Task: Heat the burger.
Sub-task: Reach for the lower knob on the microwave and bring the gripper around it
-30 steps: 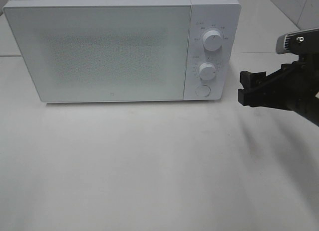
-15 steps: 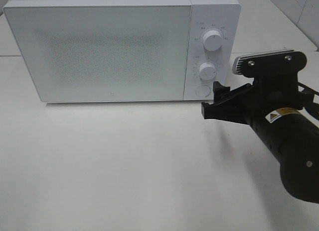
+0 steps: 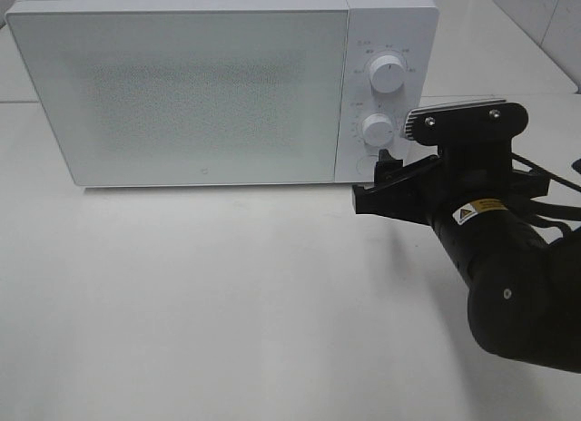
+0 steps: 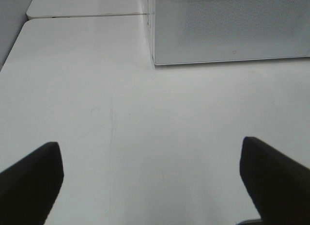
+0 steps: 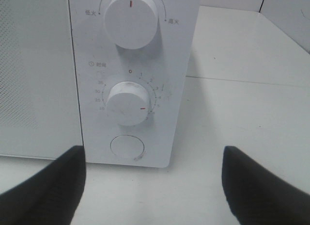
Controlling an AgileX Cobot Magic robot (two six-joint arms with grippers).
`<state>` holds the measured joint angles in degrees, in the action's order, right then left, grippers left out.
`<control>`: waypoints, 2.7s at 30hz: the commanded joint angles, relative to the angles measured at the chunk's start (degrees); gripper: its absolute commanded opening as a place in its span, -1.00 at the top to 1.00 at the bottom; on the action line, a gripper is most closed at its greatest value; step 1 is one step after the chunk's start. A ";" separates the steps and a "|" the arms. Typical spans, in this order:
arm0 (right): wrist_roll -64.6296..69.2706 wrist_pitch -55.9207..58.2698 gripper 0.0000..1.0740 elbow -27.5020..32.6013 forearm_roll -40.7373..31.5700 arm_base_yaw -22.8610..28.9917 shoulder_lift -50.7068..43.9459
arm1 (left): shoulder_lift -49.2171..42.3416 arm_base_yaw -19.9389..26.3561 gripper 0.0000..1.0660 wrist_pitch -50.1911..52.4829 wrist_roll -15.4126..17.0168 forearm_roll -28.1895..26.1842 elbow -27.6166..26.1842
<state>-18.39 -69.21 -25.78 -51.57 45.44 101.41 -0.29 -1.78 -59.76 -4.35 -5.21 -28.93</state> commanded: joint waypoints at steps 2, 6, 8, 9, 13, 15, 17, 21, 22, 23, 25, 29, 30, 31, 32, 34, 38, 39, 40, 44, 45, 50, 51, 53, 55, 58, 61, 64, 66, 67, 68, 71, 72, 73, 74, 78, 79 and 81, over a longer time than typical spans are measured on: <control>2.46 -1.83 -0.40 -2.01 0.34 -0.80 1.60 | -1.15 0.17 -0.71 0.40 0.34 -0.52 0.17; 2.46 -1.43 -0.40 -5.04 1.83 -2.06 4.07 | -1.15 0.17 -0.71 0.40 0.34 -0.52 0.17; 2.46 -1.32 -0.40 -5.61 2.35 -2.46 4.64 | -1.15 0.17 -0.71 0.40 0.34 -0.52 0.17; 2.46 -0.80 -0.40 -6.70 3.50 -3.15 5.67 | -1.15 0.17 -0.71 0.40 0.34 -0.52 0.17; 2.46 -0.29 -0.40 -8.54 4.76 -4.13 7.33 | -1.15 0.17 -0.71 0.40 0.34 -0.46 0.17; 2.46 -0.17 -0.40 -10.14 5.21 -5.04 8.54 | -1.15 0.17 -0.71 0.40 0.34 -0.46 0.17; 2.46 -0.06 -0.40 -11.23 6.25 -5.84 9.28 | -1.15 0.17 -0.71 0.40 0.34 -0.46 0.17; 2.46 1.20 -0.40 -13.29 8.19 -7.33 10.94 | -1.15 0.17 -0.71 0.40 0.34 -0.46 0.17; 2.46 1.20 -0.40 -13.29 8.19 -7.33 10.94 | -1.15 0.17 -0.71 0.40 0.34 -0.46 0.17; 2.46 1.38 -0.40 -14.44 8.19 -7.73 11.92 | -1.15 0.17 -0.71 0.40 0.34 -0.46 0.17; 2.46 1.55 -0.40 -15.36 8.71 -7.96 12.72 | -1.15 0.17 -0.71 0.40 0.34 -0.46 0.17; 2.46 1.60 -0.40 -16.90 9.28 -8.54 13.92 | -1.15 0.17 -0.71 0.40 0.34 -0.46 0.17; 2.46 1.60 -0.40 -16.90 9.28 -8.54 13.92 | -1.15 0.17 -0.71 0.40 0.34 -0.46 0.17; 2.46 1.60 -0.40 -17.76 9.17 -8.59 14.78 | -1.15 0.17 -0.71 0.40 0.34 -0.46 0.17; 2.52 1.78 -0.40 -18.51 9.28 -9.45 15.36 | -1.15 0.17 -0.71 0.40 0.34 -0.46 0.17; 2.58 1.89 -0.40 -18.74 9.34 -9.45 15.53 | -1.15 0.17 -0.71 0.40 0.34 -0.46 0.17; 3.27 1.89 -0.40 -20.23 9.28 -10.49 16.90 | -1.15 0.17 -0.71 0.40 0.34 -0.46 0.17; 3.27 1.89 -0.40 -20.23 9.28 -10.49 16.90 | -1.15 0.17 -0.71 0.40 0.34 -0.46 0.17; 3.67 2.06 -0.40 -20.40 9.28 -10.60 17.02 | -1.15 0.17 -0.71 0.40 0.34 -0.46 0.17; 4.07 0.80 -0.40 -20.40 9.17 -10.60 17.02 | -1.15 0.17 -0.71 0.40 0.34 -0.46 0.17; 4.07 0.80 -0.39 -20.40 9.28 -10.60 17.02 | -1.15 0.17 -0.71 0.40 0.34 -0.46 0.17; 4.24 0.80 -0.24 -20.40 9.28 -10.60 17.02 | -1.15 0.17 -0.71 0.40 0.34 -0.46 0.17; 4.24 0.69 -0.17 -20.40 9.28 -10.60 17.02 | -1.15 0.17 -0.71 0.40 0.34 -0.46 0.17; 4.24 0.69 -0.01 -20.40 9.28 -10.60 17.02 | -1.15 0.17 -0.71 0.40 0.34 -0.46 0.17; 4.24 0.69 0.09 -20.40 9.28 -10.60 17.02 | -1.15 0.17 -0.71 0.40 0.34 -0.46 0.17; 4.24 0.52 0.55 -20.40 9.45 -10.60 17.02 | -1.15 0.17 -0.71 0.40 0.34 -0.46 0.17; 4.24 0.11 0.80 -20.40 9.51 -10.60 17.02 | -1.15 0.17 -0.71 0.40 0.34 -0.46 0.17; 4.64 -0.80 0.96 -20.40 9.68 -10.60 17.02 | -1.15 0.17 -0.71 0.40 0.34 -0.46 0.17; 5.50 -1.03 0.99 -20.40 9.68 -10.60 17.02 | -1.15 0.17 -0.71 0.40 0.34 -0.46 0.17; 6.02 -1.03 0.98 -20.40 9.68 -10.60 17.02 | -1.15 0.17 -0.71 0.40 0.34 -0.46 0.17; 7.05 -1.03 0.98 -20.40 9.68 -10.60 17.02 | -1.15 0.17 -0.71 0.40 0.34 -0.46 0.17; 7.56 -1.03 0.98 -20.40 9.74 -10.60 17.02 | -1.15 0.17 -0.71 0.40 0.34 -0.46 0.17; 9.05 -1.03 0.98 -20.40 10.54 -10.60 17.02 | -1.15 0.17 -0.71 0.40 0.34 -0.46 0.17; 11.63 -1.09 0.98 -20.40 11.80 -10.60 17.02 | -1.15 0.17 -0.71 0.40 0.34 -0.46 0.17; 11.63 -1.09 0.98 -20.40 11.80 -10.60 17.02 | -1.15 0.17 -0.71 0.40 0.34 -0.46 0.17; 18.96 -1.20 0.98 -20.40 14.95 -10.60 17.02 | -1.15 0.17 -0.71 0.40 0.34 -0.46 0.17; 18.96 -1.20 0.98 -20.40 14.95 -10.60 17.02 | -1.15 0.17 -0.71 0.40 0.34 -0.46 0.17; 26.47 -1.03 0.98 -20.40 16.84 -10.60 17.02 | -1.15 0.17 -0.71 0.40 0.34 -0.46 0.17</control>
<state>0.57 -67.49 -45.15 -40.11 35.29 118.72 -0.29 -1.78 -59.76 -4.35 -5.27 -28.93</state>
